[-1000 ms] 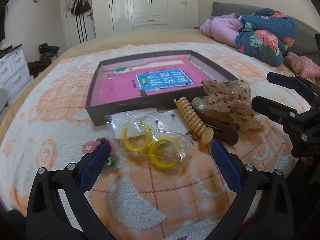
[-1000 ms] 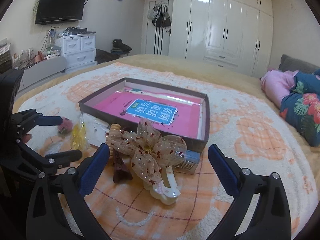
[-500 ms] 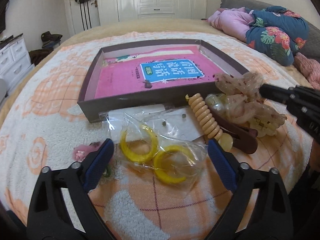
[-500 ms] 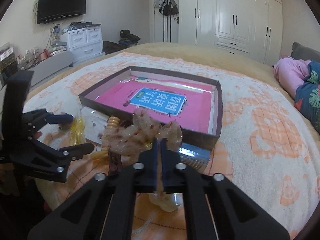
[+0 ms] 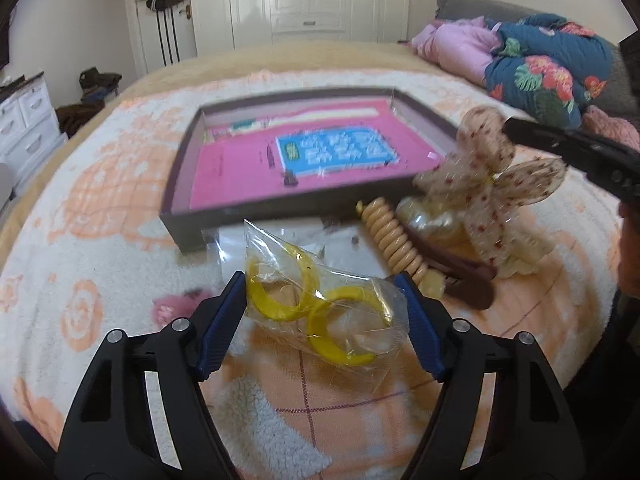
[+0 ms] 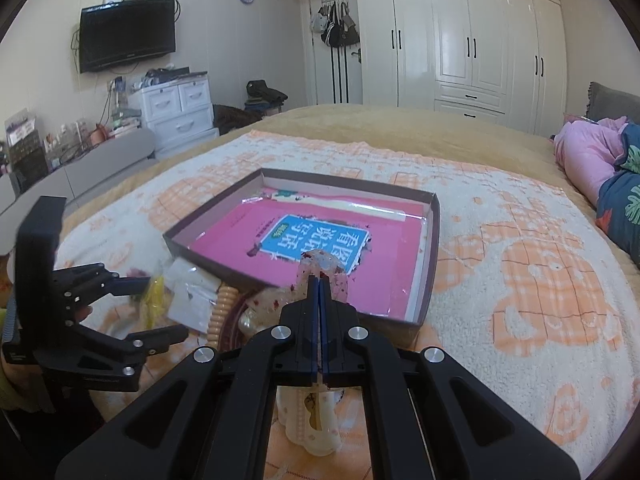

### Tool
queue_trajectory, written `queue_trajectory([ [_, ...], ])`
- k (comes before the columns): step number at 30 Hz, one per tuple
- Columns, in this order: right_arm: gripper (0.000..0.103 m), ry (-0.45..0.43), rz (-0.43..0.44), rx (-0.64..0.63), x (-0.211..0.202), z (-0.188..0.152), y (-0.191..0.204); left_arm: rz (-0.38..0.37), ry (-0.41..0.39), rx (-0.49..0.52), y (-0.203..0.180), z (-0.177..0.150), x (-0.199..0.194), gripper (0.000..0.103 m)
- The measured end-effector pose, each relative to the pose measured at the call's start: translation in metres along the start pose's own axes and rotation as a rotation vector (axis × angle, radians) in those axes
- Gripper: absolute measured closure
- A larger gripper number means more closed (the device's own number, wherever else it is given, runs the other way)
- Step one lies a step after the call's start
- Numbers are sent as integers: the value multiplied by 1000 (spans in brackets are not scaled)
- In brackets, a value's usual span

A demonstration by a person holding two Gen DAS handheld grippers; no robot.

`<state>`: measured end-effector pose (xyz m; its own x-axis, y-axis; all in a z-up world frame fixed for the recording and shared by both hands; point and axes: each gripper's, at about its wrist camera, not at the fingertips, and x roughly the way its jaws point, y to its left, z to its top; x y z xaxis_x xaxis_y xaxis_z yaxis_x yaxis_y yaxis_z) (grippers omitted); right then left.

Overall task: Organize jewelry
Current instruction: 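Close the right gripper on the lace bow while the left grasps the bangle bag, then drop the bangle bag into the tray with the left gripper while the right drops the bow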

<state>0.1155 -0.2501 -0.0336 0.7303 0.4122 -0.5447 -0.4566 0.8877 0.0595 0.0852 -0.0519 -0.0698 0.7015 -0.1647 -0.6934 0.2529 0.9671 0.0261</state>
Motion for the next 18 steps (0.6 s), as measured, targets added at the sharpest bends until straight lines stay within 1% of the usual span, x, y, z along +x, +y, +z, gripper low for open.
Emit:
queue_trajectory([
  [3,102,-5,10,2,0,7,1,-9,-42,-7,1,11,-15,38],
  [7,102,-15,1,-5,0,17,6,-4,-84,-24,7,26,-25,38],
  [13,102,-36,-11,-24,1,40,15,13,-110,-65,27,54,-20,38],
  [18,102,-38,-35,16,10,54,9,25,-92,-94,44,72,-4,38],
])
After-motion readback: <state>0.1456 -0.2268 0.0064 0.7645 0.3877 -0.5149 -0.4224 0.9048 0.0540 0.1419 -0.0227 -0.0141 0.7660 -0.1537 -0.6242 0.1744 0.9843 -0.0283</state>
